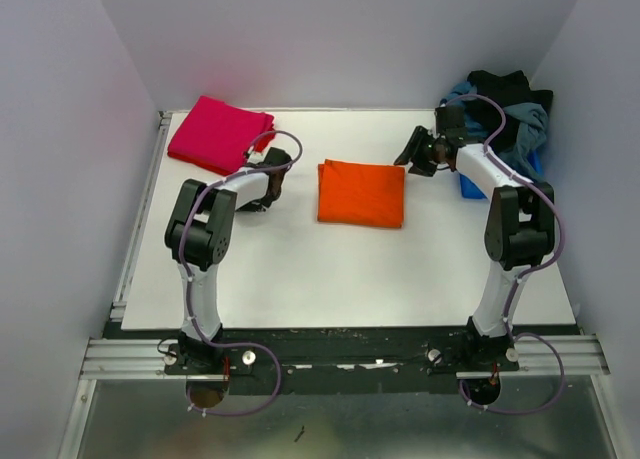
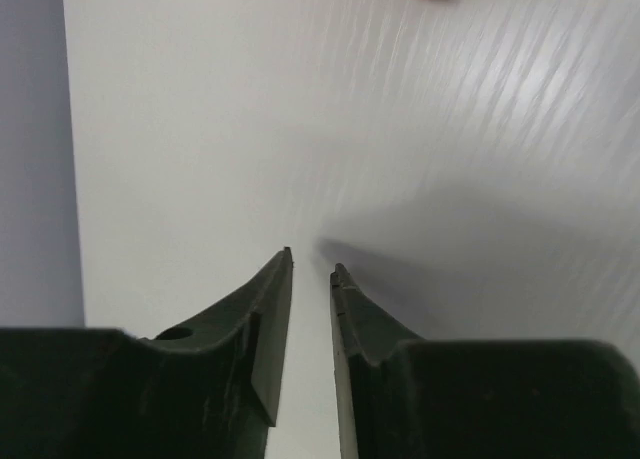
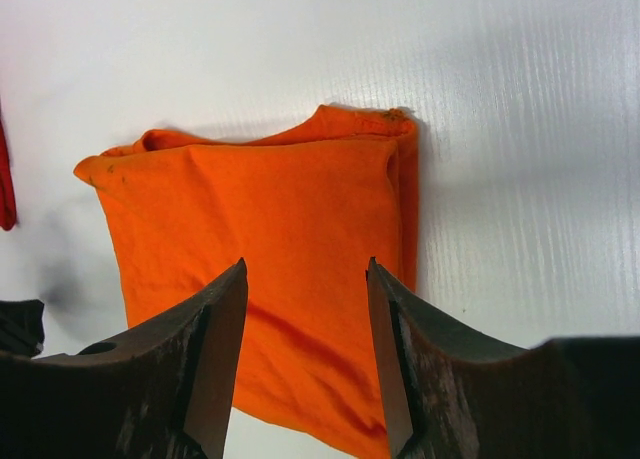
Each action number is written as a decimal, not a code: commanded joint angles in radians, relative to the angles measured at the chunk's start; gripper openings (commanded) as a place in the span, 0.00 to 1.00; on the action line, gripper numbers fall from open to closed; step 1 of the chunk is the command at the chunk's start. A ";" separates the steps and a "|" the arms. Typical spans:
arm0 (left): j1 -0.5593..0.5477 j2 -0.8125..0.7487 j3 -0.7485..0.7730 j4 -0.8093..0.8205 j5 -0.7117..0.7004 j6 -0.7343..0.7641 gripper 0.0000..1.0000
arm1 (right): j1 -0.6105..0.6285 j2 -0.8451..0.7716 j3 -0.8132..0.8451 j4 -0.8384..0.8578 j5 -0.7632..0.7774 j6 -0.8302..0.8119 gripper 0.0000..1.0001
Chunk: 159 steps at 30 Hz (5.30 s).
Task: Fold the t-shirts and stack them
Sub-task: Put the neatly folded tshirt into the corner of the board with both arms
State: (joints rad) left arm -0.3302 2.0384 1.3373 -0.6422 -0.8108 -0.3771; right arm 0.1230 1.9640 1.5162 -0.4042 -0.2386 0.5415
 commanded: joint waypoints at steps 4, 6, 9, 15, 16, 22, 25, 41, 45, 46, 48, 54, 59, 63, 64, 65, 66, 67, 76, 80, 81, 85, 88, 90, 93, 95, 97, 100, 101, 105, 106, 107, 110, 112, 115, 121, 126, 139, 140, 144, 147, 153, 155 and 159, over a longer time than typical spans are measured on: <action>0.005 0.100 0.202 0.121 -0.017 0.112 0.50 | -0.006 -0.027 -0.014 0.021 -0.025 0.005 0.59; 0.011 0.149 0.267 0.105 -0.019 0.144 0.50 | -0.006 -0.028 -0.014 0.021 -0.024 0.003 0.59; 0.019 0.200 0.322 0.119 0.012 0.187 0.40 | -0.006 -0.027 -0.014 0.021 -0.027 0.003 0.59; 0.040 0.267 0.416 0.069 -0.002 0.196 0.39 | -0.008 -0.027 -0.014 0.021 -0.025 0.003 0.59; 0.043 0.272 0.424 0.065 0.008 0.198 0.39 | -0.008 -0.027 -0.014 0.019 -0.024 0.002 0.59; 0.053 0.315 0.493 0.026 0.010 0.210 0.41 | -0.008 -0.030 -0.017 0.021 -0.030 0.000 0.59; 0.059 0.344 0.532 0.006 0.025 0.225 0.38 | -0.008 -0.033 -0.022 0.021 -0.030 0.000 0.59; 0.068 0.108 0.202 -0.034 0.076 -0.022 0.00 | -0.014 -0.044 -0.024 0.021 -0.045 0.003 0.58; 0.066 -0.019 -0.001 0.012 0.116 -0.084 0.00 | -0.014 -0.043 -0.024 0.022 -0.060 0.006 0.58; 0.065 -0.049 -0.044 0.019 0.122 -0.103 0.00 | -0.014 -0.042 -0.024 0.025 -0.062 0.006 0.58; 0.053 -0.108 -0.139 0.045 0.153 -0.129 0.00 | -0.014 -0.042 -0.025 0.027 -0.073 0.011 0.57; -0.062 -0.240 -0.256 0.015 0.211 -0.207 0.00 | -0.014 -0.033 -0.030 0.034 -0.090 0.006 0.57; -0.177 -0.256 -0.195 -0.013 0.257 -0.247 0.00 | -0.014 -0.027 -0.028 0.025 -0.070 0.003 0.58; -0.201 -0.135 -0.078 -0.011 0.285 -0.246 0.00 | -0.014 -0.030 -0.028 0.021 -0.061 0.000 0.57; -0.201 -0.107 -0.049 -0.004 0.283 -0.244 0.00 | -0.014 -0.031 -0.030 0.019 -0.057 0.000 0.58; -0.201 -0.077 -0.023 -0.005 0.286 -0.238 0.00 | -0.014 -0.031 -0.030 0.018 -0.053 0.002 0.58; -0.204 -0.049 0.014 -0.019 0.298 -0.232 0.00 | -0.014 -0.031 -0.030 0.015 -0.050 0.000 0.58; -0.214 -0.038 0.038 -0.025 0.303 -0.224 0.01 | -0.014 -0.034 -0.030 0.012 -0.042 -0.002 0.58; -0.279 -0.228 0.026 -0.063 0.285 -0.233 0.59 | -0.023 -0.019 -0.021 -0.012 0.008 -0.003 0.66; -0.277 -0.320 0.046 -0.024 0.343 -0.188 0.61 | -0.026 -0.001 -0.016 -0.013 0.015 0.000 0.65; -0.274 -0.328 0.048 0.010 0.364 -0.168 0.61 | -0.028 0.009 -0.014 -0.012 0.013 0.000 0.64; -0.219 -0.276 0.077 0.146 0.517 -0.151 0.73 | -0.031 0.058 0.018 -0.021 0.018 -0.005 0.60; -0.165 -0.210 0.083 0.297 0.683 -0.184 0.75 | -0.031 0.093 0.036 -0.034 0.033 -0.021 0.59; -0.150 -0.161 0.097 0.375 0.734 -0.197 0.75 | -0.031 0.111 0.039 -0.041 0.041 -0.025 0.59; -0.133 -0.078 0.158 0.401 0.766 -0.197 0.74 | -0.031 0.134 0.051 -0.048 0.051 -0.029 0.59; -0.121 -0.040 0.172 0.435 0.792 -0.203 0.73 | -0.031 0.154 0.074 -0.061 0.061 -0.032 0.59; -0.110 -0.011 0.172 0.473 0.809 -0.220 0.73 | -0.031 0.173 0.101 -0.070 0.062 -0.035 0.59; -0.092 0.031 0.174 0.527 0.871 -0.241 0.72 | -0.031 0.190 0.136 -0.096 0.077 -0.034 0.54; -0.087 0.046 0.183 0.530 0.878 -0.246 0.72 | -0.031 0.197 0.145 -0.103 0.076 -0.035 0.53; -0.076 0.095 0.218 0.533 0.895 -0.253 0.71 | -0.029 0.228 0.197 -0.137 0.064 -0.038 0.50; -0.073 0.109 0.227 0.532 0.901 -0.258 0.71 | -0.028 0.234 0.209 -0.146 0.067 -0.037 0.50; -0.070 0.118 0.240 0.532 0.910 -0.263 0.70 | -0.028 0.242 0.222 -0.157 0.068 -0.035 0.50; -0.059 0.157 0.273 0.517 0.921 -0.273 0.70 | -0.022 0.268 0.280 -0.214 0.081 -0.037 0.49; -0.053 0.167 0.284 0.512 0.923 -0.273 0.69 | -0.013 0.274 0.289 -0.229 0.093 -0.035 0.49; -0.044 0.174 0.284 0.516 0.935 -0.276 0.69 | -0.005 0.279 0.306 -0.249 0.105 -0.034 0.50; -0.030 0.163 0.264 0.530 0.955 -0.275 0.68 | -0.005 0.202 0.232 -0.212 0.174 -0.086 0.66; -0.020 0.158 0.247 0.533 0.966 -0.266 0.68 | 0.001 0.096 0.110 -0.091 0.200 -0.181 0.83; -0.016 0.140 0.229 0.562 0.996 -0.249 0.67 | 0.001 0.137 0.147 -0.116 0.162 -0.279 0.98; -0.017 0.146 0.235 0.555 0.998 -0.249 0.67 | 0.001 0.153 0.163 -0.133 0.174 -0.281 0.98; -0.017 0.161 0.243 0.556 1.000 -0.247 0.66 | 0.001 0.177 0.193 -0.140 0.130 -0.279 0.88; -0.017 0.175 0.255 0.555 1.000 -0.252 0.66 | 0.001 0.194 0.205 -0.150 0.119 -0.252 0.84; -0.017 0.197 0.275 0.558 1.009 -0.258 0.65 | 0.007 0.217 0.216 -0.166 0.101 -0.204 0.79; -0.017 0.197 0.275 0.564 1.016 -0.263 0.65 | 0.010 0.228 0.216 -0.166 0.094 -0.187 0.79; -0.015 0.204 0.280 0.575 1.030 -0.266 0.65 | 0.010 0.242 0.236 -0.169 0.093 -0.172 0.74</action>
State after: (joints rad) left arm -0.3523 2.2127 1.5917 -0.0910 0.1818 -0.6369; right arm 0.1253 2.1643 1.7039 -0.5415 -0.1200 0.3393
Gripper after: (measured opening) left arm 0.653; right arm 0.752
